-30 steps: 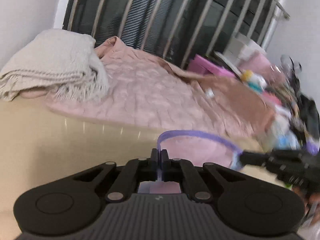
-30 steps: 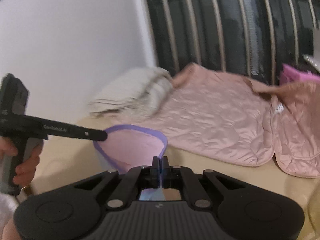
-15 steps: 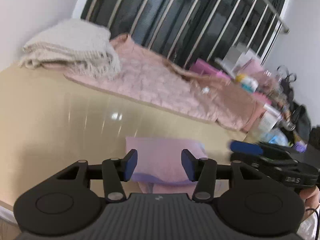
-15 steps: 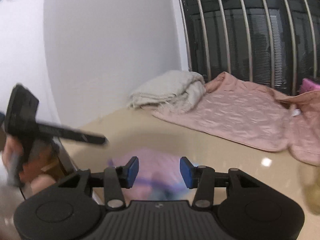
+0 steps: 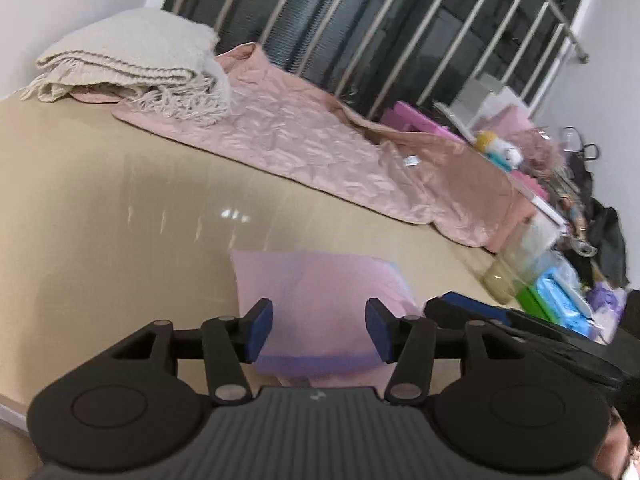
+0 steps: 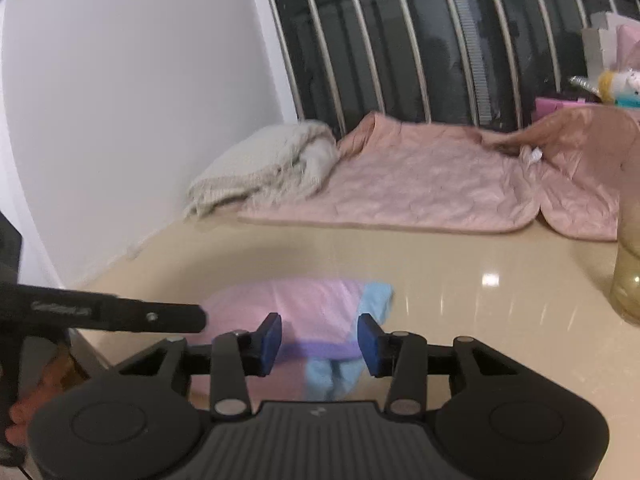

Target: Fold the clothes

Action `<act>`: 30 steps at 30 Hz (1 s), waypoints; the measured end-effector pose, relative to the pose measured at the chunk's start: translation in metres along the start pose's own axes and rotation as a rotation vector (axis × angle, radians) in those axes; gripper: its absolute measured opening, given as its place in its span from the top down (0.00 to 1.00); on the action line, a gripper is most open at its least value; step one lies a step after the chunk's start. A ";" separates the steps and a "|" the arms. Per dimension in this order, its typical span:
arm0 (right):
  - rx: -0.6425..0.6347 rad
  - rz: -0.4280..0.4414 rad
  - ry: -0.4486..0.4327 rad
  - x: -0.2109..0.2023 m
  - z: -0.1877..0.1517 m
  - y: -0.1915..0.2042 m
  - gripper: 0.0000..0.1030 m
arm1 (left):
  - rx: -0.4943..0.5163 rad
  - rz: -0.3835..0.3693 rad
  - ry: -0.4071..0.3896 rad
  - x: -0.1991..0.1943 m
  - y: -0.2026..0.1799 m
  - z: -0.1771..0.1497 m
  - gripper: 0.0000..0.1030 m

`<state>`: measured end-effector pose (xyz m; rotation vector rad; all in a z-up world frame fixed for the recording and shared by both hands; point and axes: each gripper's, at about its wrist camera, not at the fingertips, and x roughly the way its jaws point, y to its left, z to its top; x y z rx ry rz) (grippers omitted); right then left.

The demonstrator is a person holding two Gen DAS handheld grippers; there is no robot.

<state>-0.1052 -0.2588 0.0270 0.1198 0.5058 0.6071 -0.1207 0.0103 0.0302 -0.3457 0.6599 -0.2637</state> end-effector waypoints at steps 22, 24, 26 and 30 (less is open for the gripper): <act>0.000 -0.120 -0.074 0.012 -0.048 0.023 0.70 | 0.023 0.056 0.016 0.015 -0.030 -0.026 0.67; 0.010 -0.114 -0.086 0.011 -0.050 0.024 0.73 | 0.004 0.035 0.024 0.016 -0.027 -0.026 0.75; 0.007 -0.110 -0.101 0.010 -0.052 0.026 0.79 | -0.029 0.012 0.025 0.016 -0.023 -0.023 0.81; 0.019 -0.106 -0.136 0.004 -0.043 0.028 0.84 | -0.005 -0.011 -0.023 0.009 -0.027 -0.007 0.84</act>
